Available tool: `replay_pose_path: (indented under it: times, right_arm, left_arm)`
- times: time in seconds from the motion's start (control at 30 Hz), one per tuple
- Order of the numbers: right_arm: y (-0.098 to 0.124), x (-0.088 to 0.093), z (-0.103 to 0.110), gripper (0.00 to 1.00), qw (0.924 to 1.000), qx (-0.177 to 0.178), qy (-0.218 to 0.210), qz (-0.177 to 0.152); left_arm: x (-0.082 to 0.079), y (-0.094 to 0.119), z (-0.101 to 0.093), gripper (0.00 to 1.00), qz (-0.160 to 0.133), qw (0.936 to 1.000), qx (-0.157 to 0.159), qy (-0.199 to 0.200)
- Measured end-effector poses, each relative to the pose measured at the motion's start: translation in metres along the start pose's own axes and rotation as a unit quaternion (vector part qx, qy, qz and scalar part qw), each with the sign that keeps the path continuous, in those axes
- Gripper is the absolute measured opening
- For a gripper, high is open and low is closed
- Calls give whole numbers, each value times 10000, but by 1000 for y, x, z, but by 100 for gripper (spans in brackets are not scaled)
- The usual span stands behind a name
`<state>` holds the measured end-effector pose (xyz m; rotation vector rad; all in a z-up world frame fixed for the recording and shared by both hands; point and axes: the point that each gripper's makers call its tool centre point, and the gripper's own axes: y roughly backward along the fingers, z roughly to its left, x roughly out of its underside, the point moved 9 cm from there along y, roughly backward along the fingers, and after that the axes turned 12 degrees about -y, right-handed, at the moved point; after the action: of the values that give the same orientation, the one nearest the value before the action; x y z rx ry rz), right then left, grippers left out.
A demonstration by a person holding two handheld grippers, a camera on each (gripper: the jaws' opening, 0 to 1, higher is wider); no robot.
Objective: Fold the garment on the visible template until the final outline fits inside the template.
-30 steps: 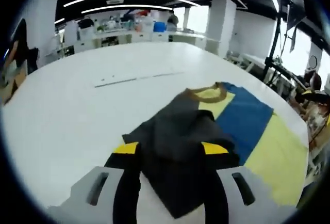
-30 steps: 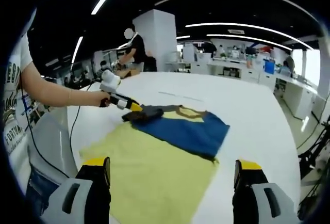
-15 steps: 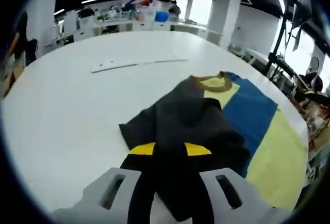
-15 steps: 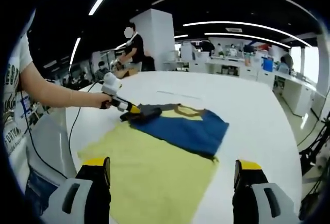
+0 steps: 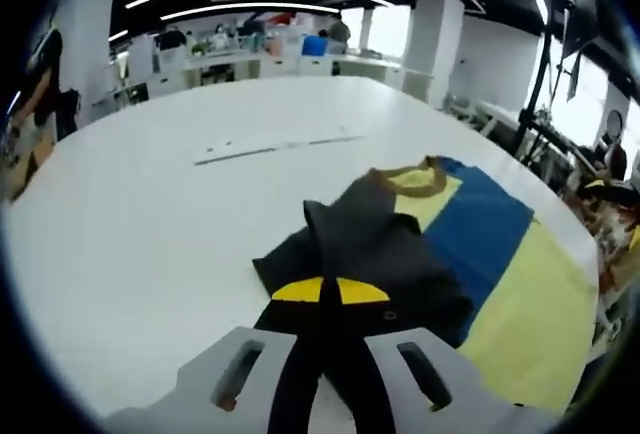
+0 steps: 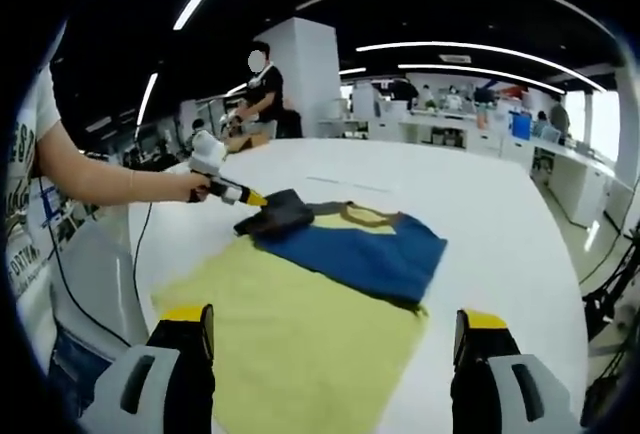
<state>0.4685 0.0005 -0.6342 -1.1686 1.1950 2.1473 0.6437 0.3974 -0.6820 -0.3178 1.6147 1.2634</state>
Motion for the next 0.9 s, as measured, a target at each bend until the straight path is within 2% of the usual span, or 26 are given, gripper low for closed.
replay_pose_path:
  times: [0.2,0.4,0.57,0.63,0.73,0.83,0.9]
  right_arm:
    - [-3,-1,3,99,10000,-80,44,-2]
    - [-5,-2,5,99,9998,-154,98,17]
    - [-5,-4,7,99,9997,-182,150,27]
    - [-5,-4,7,99,9997,-202,163,21]
    - [-5,-4,8,99,9996,-215,177,23]
    - [-4,-4,9,99,9996,-223,194,21]
    - [-3,-4,9,99,9996,-215,204,15]
  left_arm:
    - [-13,32,15,0,-324,9992,-252,-20]
    - [-21,52,19,0,-458,9982,-364,-155]
    - [-38,65,19,0,-728,9966,-343,-171]
    - [-50,70,17,0,-910,9951,-321,-203]
    - [-63,75,11,0,-1032,9937,-284,-328]
    - [-71,82,10,0,-1057,9924,-422,-459]
    - [-74,91,17,0,-1131,9910,-609,-379]
